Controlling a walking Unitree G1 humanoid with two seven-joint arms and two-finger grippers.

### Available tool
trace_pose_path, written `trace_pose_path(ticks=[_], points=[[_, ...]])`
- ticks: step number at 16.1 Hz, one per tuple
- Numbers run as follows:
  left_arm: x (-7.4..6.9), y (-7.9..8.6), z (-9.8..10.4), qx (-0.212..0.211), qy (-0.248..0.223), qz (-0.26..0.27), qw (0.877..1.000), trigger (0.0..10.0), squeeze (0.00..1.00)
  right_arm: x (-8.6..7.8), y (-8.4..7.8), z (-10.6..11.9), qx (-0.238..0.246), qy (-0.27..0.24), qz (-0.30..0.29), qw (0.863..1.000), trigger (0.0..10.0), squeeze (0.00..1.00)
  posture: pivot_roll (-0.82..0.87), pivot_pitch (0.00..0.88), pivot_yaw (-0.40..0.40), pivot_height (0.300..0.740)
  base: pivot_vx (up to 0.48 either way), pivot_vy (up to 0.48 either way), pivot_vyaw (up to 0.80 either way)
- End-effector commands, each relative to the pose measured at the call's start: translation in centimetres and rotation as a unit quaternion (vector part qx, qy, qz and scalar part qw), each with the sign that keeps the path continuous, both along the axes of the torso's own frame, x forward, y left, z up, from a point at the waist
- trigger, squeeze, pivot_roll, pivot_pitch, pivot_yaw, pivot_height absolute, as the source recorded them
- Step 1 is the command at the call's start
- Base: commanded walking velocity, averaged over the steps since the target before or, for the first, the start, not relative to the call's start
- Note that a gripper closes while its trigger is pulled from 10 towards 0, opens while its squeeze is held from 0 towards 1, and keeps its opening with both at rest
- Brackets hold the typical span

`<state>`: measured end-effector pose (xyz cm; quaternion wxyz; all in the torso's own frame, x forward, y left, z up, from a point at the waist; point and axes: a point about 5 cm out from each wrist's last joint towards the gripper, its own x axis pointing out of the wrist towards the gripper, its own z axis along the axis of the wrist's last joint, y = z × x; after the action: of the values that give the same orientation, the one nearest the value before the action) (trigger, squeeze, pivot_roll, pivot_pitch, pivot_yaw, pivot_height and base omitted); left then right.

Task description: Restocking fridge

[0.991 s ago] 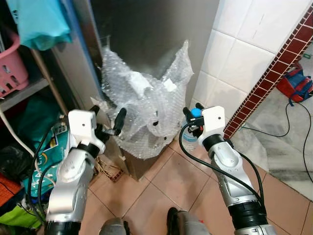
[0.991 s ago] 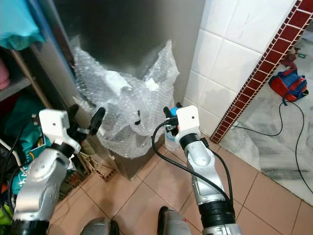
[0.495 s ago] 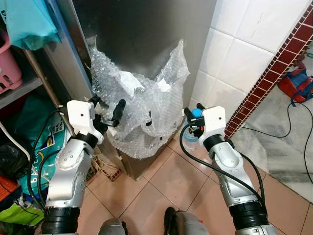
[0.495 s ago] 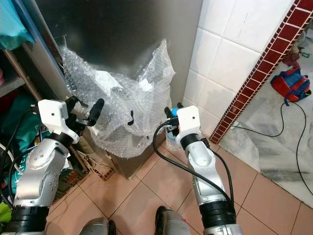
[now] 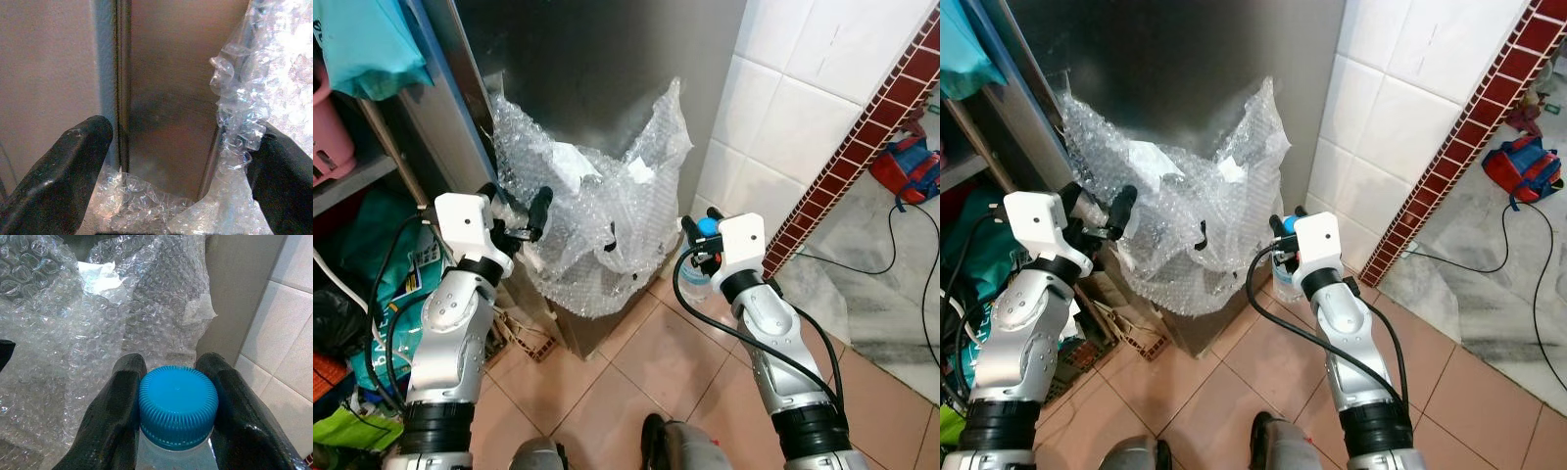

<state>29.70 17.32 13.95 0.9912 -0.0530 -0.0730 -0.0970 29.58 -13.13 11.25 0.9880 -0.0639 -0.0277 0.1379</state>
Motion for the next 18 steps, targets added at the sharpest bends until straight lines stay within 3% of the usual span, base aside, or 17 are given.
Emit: trace_pose_path(ticks=[1, 4, 6, 9, 15, 18], points=[[0.4, 0.6, -0.1, 0.004, 0.003, 0.013, 1.0, 10.0, 0.0, 0.1, 0.2, 0.5, 0.001, -0.01, 0.004, 1.0, 10.0, 0.0, 0.01, 0.116, 0.009, 0.74, 0.0, 0.0, 0.0], [1.9, -0.2, -0.1, 0.001, 0.009, 0.0, 1.0, 10.0, 0.0, 0.2, 0.1, 0.7, 0.0, -0.01, 0.001, 1.0, 10.0, 0.0, 0.01, 0.114, 0.004, 0.74, 0.0, 0.0, 0.0], [2.7, -1.3, 0.0, 0.002, 0.013, -0.037, 0.999, 10.0, 0.0, 0.3, 0.2, 0.7, -0.001, -0.011, 0.002, 1.0, 10.0, 0.0, 0.01, 0.11, 0.004, 0.74, 0.0, 0.0, 0.0], [2.9, -3.1, -0.7, 0.01, 0.025, -0.086, 0.996, 10.0, 0.0, 0.4, 0.0, 0.8, 0.0, -0.014, -0.004, 1.0, 10.0, 0.0, 0.01, 0.105, 0.011, 0.74, 0.0, 0.0, 0.0], [3.1, -2.8, -1.1, 0.016, 0.021, -0.08, 0.996, 10.0, 0.0, 0.4, 0.2, 0.7, 0.0, -0.012, -0.003, 1.0, 10.0, 0.0, 0.01, 0.101, 0.006, 0.74, 0.0, 0.0, 0.0], [3.1, -4.2, -1.5, 0.015, 0.031, -0.122, 0.992, 10.0, 0.0, 0.7, 0.0, 0.9, -0.005, -0.017, -0.009, 1.0, 10.0, 0.0, 0.01, 0.095, 0.004, 0.74, 0.0, 0.0, 0.0]])
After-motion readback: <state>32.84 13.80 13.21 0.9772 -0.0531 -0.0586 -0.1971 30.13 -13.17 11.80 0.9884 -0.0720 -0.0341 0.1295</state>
